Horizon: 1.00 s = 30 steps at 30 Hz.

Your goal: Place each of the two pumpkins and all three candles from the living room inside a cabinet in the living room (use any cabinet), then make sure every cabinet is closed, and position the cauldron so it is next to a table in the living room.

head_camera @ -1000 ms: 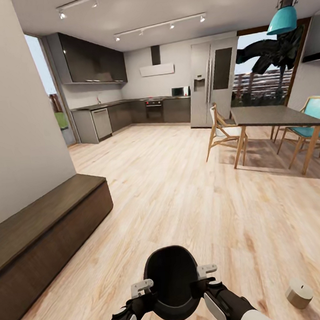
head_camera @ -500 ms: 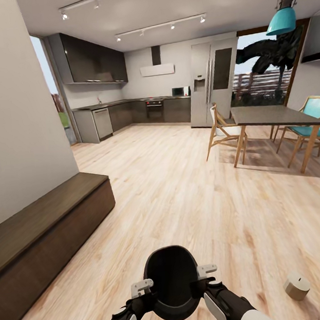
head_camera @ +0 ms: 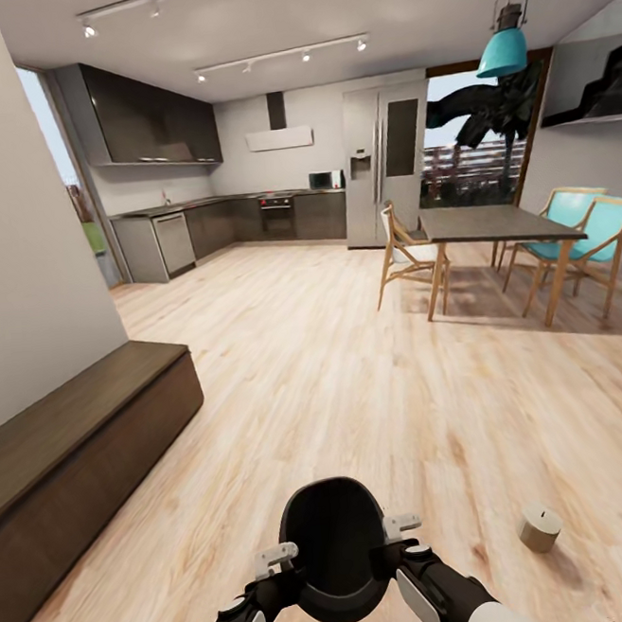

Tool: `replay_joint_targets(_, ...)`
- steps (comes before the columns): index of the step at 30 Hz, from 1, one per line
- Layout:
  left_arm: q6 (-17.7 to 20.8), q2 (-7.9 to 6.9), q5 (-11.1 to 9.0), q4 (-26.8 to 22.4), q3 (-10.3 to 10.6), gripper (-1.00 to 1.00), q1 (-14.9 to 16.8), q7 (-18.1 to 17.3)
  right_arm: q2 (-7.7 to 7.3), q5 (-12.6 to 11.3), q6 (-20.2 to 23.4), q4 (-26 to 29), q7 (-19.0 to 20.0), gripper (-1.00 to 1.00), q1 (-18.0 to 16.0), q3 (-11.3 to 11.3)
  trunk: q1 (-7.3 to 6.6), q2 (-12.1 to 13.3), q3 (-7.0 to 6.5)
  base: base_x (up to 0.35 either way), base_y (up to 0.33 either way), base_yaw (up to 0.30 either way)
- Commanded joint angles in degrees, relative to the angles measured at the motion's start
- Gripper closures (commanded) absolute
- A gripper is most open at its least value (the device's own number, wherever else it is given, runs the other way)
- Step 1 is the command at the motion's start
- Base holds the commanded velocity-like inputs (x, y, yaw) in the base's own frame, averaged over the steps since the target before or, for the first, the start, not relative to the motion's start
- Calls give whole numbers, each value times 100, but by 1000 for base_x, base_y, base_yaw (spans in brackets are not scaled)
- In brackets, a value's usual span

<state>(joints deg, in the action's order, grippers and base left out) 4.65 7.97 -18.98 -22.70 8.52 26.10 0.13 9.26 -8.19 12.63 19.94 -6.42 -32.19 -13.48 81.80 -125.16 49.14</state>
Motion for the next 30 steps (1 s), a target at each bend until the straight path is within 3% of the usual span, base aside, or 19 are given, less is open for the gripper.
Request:
replay_joint_targets(1,26,-6,-89,-6,85,100,0,-4,-3,-148,20,72,-26,100,-6,-111,-1,-3,5,-2,0,-258)
replay_joint_targets(30,25,-6,-92,-6,86,100,0,-4,-3,-148,20,72,-26,100,-6,-111,-1,-3,5,0,0,-264)
